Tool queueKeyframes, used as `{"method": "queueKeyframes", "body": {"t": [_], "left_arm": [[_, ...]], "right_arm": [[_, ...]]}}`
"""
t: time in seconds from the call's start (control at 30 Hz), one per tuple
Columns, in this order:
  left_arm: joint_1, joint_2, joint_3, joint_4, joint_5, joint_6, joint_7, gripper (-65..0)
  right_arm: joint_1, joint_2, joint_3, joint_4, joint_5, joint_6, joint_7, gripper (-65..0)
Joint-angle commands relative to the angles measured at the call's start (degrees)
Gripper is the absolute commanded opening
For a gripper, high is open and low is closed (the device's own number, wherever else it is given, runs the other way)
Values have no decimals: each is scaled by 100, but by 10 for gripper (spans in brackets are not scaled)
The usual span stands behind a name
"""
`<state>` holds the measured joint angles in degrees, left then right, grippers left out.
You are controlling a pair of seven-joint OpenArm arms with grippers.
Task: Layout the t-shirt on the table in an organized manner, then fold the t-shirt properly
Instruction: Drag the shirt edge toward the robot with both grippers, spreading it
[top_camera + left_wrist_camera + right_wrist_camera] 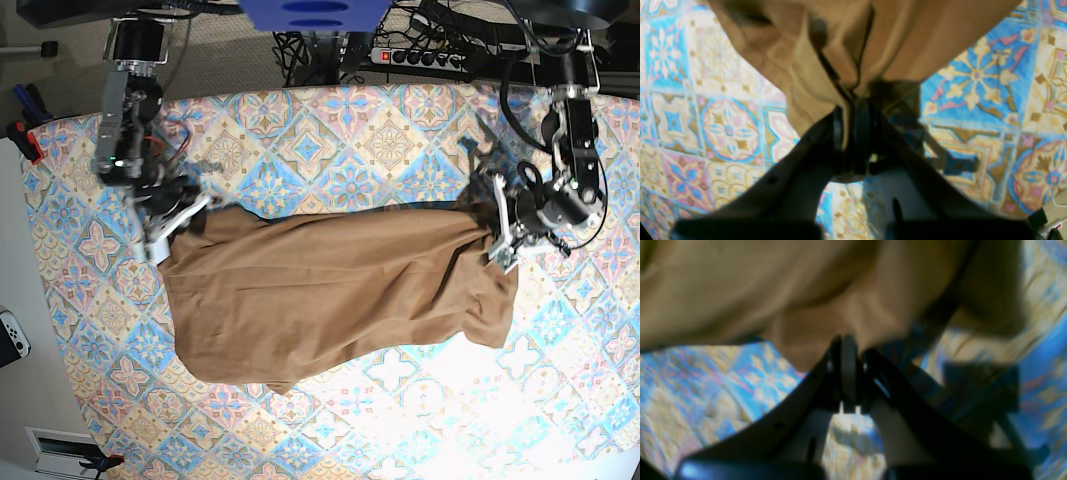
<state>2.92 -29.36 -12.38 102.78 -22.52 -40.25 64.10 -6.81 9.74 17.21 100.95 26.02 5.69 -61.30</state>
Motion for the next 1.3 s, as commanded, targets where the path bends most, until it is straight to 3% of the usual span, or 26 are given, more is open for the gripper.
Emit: {"method": "queueKeyframes", "body": {"t": [0.0, 0.13, 0.47, 0.57, 0.77, 1.03, 1.27], "left_arm": [[-15, -92, -59, 117, 6, 25, -32, -650], [205, -92, -67, 153, 6, 25, -40, -650], [732, -303, -287, 293, 120, 25, -14, -650], [882, -268, -287, 311, 419, 25, -49, -650], [979, -145, -278, 293, 789, 25, -49, -650], [970, -145, -278, 293, 859, 25, -49, -650], [961, -136, -278, 293, 841, 25, -49, -650]], "right_arm": [[-27, -2, 164, 195, 31, 6, 103, -650], [-378, -55, 525, 327, 31, 6, 95, -650], [-1055, -81, 701, 521, 40, 6, -46, -650], [-1275, -310, 771, 521, 31, 6, -46, -650], [-1574, -837, 1518, 521, 31, 6, -152, -650], [-1820, -1620, 1589, 494, 13, 6, -81, -650], [-1803, -1725, 1571, 477, 13, 6, -81, -650]]}}
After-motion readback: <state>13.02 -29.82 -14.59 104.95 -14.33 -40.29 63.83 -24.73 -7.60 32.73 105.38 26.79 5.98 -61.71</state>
